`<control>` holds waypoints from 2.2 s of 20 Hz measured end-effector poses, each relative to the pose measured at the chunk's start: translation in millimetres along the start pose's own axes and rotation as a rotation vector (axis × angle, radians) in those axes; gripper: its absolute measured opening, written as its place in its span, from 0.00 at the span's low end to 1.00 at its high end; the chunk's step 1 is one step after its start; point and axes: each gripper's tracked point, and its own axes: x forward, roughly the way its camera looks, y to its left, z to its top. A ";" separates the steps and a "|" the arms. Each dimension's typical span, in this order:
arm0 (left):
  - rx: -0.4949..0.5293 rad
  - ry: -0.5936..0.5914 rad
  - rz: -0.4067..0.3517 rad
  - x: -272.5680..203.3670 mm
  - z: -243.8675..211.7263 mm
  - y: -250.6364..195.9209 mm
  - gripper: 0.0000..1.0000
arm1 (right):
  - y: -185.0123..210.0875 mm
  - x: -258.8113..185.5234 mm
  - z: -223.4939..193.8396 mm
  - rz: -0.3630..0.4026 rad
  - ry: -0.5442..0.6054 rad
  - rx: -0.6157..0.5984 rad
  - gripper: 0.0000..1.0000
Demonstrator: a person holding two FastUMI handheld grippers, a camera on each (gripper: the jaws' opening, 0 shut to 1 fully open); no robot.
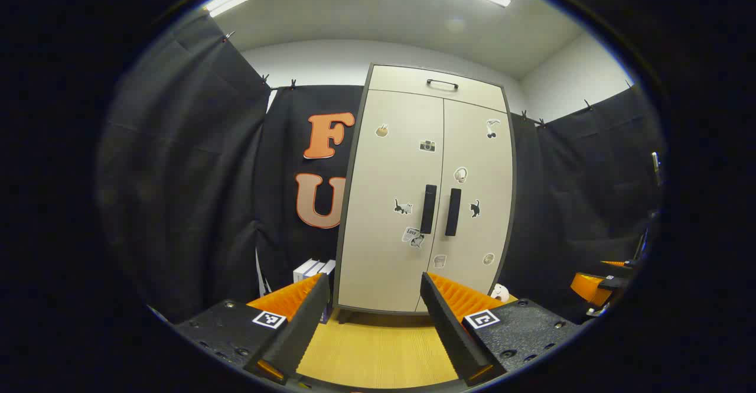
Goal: Open the right door of the double-door shoe cabinet with the right hand, and open the left door with the left hand.
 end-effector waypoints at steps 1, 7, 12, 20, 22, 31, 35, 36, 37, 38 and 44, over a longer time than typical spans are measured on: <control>0.003 0.000 0.001 0.3 -0.2 0.6 0.95 | 0.0 0.0 -1.0 -0.001 0.002 0.000 0.99; 0.015 0.011 0.006 3.0 -4.8 4.5 0.95 | 1.8 1.9 -5.6 -0.003 0.010 -0.009 0.99; 0.020 0.004 0.017 3.8 -2.4 8.8 0.95 | 3.6 5.0 -6.0 -0.004 0.015 -0.002 0.99; 0.017 0.012 0.024 8.3 -6.7 14.0 0.95 | 7.8 10.3 -10.1 -0.007 0.029 -0.001 0.99; 0.021 0.016 0.029 9.6 -7.7 16.7 0.95 | 11.2 12.8 -11.4 -0.005 0.035 0.002 0.99; 0.029 0.029 0.020 20.7 -11.3 22.2 0.95 | 61.0 80.3 40.4 0.070 0.047 0.080 0.99; 0.034 0.022 0.014 27.0 -7.4 26.6 0.95 | 95.6 132.1 85.8 0.119 0.003 0.140 0.98; 0.035 0.020 0.014 27.2 -6.4 29.0 0.95 | 102.2 145.2 97.5 0.118 -0.021 0.107 0.99; 0.036 0.018 0.016 30.0 -6.1 31.9 0.95 | 109.2 157.2 106.5 0.117 -0.039 0.062 0.99; 0.036 0.016 0.017 31.4 -5.7 34.3 0.95 | 118.7 170.1 114.3 0.119 -0.054 0.030 0.98; 0.038 0.019 0.050 40.4 -5.3 55.7 0.95 | 164.7 243.4 141.9 0.142 -0.067 0.014 0.98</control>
